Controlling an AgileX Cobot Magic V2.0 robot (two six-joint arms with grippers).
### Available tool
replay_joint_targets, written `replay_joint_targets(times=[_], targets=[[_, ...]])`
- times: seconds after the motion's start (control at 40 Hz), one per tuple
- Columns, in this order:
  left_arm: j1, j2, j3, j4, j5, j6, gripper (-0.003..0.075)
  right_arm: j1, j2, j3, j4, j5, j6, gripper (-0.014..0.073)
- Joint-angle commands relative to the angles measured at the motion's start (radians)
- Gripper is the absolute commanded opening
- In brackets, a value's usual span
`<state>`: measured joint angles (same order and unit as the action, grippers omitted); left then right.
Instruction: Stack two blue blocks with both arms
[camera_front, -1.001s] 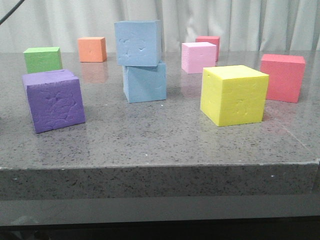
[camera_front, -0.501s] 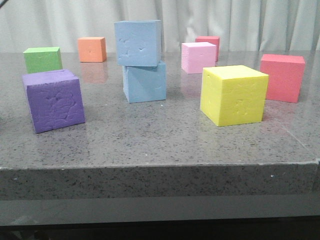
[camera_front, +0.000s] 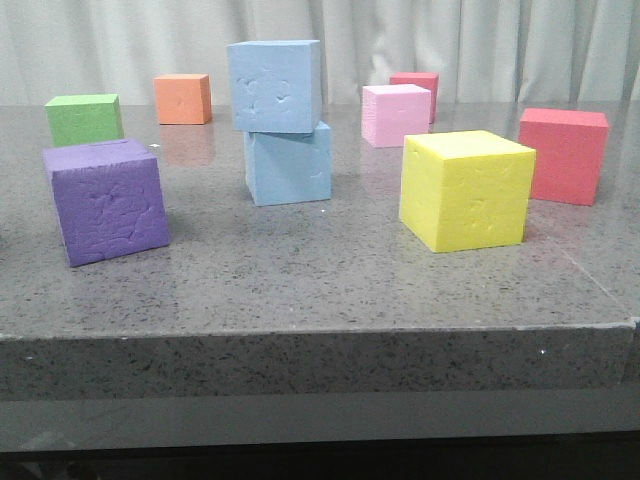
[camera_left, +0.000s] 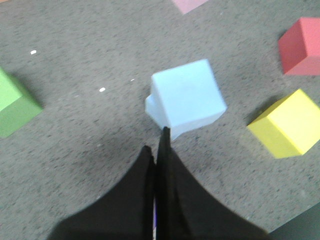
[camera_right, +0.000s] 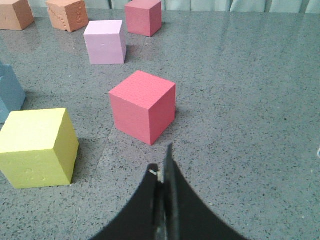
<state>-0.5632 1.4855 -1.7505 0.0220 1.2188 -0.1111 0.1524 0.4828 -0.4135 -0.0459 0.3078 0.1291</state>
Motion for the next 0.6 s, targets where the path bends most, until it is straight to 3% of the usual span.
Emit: replay_joint_targets(times=[0.0, 0.3, 0.58], targets=[[-0.007, -0.167, 0.112, 0.025, -0.173, 0.013, -0.0020, -0.003, 0.000, -0.026, -0.004, -0.064, -0.009, -0.0067], [-0.007, -0.606, 0.608, 0.034, -0.573, 0.015, -0.0020, -0.003, 0.000, -0.026, -0.004, -0.061, -0.009, -0.0067], [-0.007, -0.957, 0.926, 0.028, -0.680, 0.015, -0.0020, -0.003, 0.000, -0.026, -0.004, -0.061, -0.009, -0.0067]])
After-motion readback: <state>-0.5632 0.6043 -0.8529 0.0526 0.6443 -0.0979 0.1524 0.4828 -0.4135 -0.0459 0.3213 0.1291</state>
